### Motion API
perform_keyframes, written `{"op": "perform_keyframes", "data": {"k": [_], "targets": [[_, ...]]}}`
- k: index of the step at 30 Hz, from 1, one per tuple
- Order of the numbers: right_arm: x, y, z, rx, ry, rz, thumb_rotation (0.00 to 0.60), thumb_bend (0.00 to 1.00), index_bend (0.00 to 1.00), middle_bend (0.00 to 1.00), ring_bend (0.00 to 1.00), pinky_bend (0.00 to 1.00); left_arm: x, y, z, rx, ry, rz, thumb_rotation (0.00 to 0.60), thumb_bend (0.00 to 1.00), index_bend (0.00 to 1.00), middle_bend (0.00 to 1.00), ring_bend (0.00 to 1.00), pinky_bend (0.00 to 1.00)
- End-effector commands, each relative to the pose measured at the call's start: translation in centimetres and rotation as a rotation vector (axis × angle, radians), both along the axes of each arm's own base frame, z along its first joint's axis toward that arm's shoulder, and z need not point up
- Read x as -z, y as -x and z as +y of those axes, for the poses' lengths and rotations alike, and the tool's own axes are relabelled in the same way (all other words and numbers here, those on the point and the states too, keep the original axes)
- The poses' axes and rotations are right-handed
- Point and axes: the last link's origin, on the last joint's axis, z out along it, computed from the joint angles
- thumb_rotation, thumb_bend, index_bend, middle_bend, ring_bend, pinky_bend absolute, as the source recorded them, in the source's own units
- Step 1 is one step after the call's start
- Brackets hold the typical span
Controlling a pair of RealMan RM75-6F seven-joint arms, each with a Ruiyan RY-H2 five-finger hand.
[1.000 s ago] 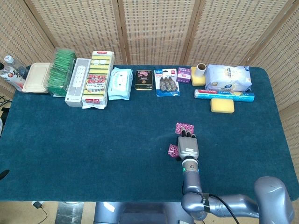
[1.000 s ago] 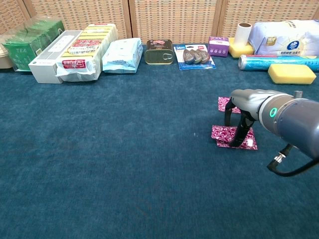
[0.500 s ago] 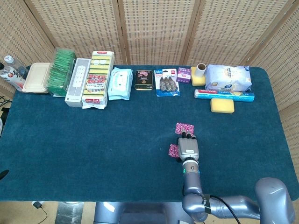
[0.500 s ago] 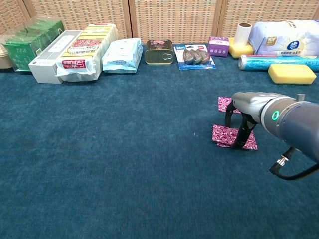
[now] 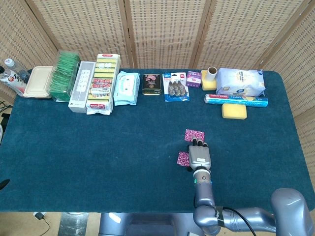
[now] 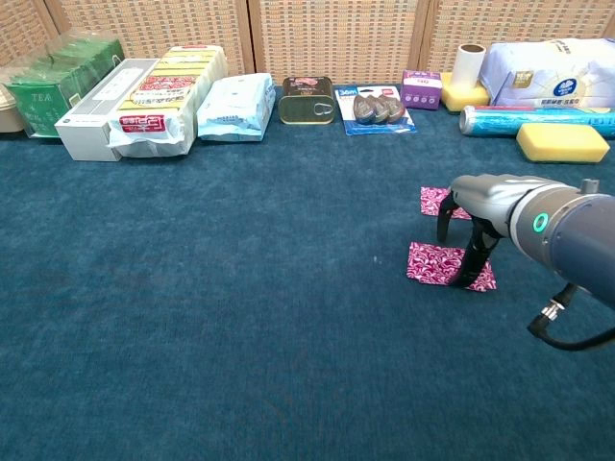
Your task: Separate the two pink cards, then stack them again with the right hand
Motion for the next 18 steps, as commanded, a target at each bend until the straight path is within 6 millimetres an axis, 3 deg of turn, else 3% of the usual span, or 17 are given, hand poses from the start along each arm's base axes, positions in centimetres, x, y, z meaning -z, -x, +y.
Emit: {"op": "perform_keyframes", "data": {"k": [1,11,18], "targets": [[-0.4,-0.7,0.4,-0.045,0.001,-0.029,0.6,0.27,0.32,0.0,0.0,0.11,0.0,0.0,0.0,-0.002,0.001,0.0,0.6,0.1,0.0,0.0,0.0,0.06],[0.5,-2.5,0.5,-0.139,-0.081,-0.03,0.6,0.27,0.32,0.0,0.0,0.1,0.1,0.0,-0.1,0.0,0.001,0.001,0.6,0.1,0.0,0.0,0.0,0.06],[1.3,-2.5,0.1,-0.125,-0.096,0.008,0.6,0.27,0.32,0.0,0.0,0.1,-0.1,0.1,-0.1,-0.002,-0.003,-0.006,0.6,0.1,0.0,0.0,0.0,0.06]]}}
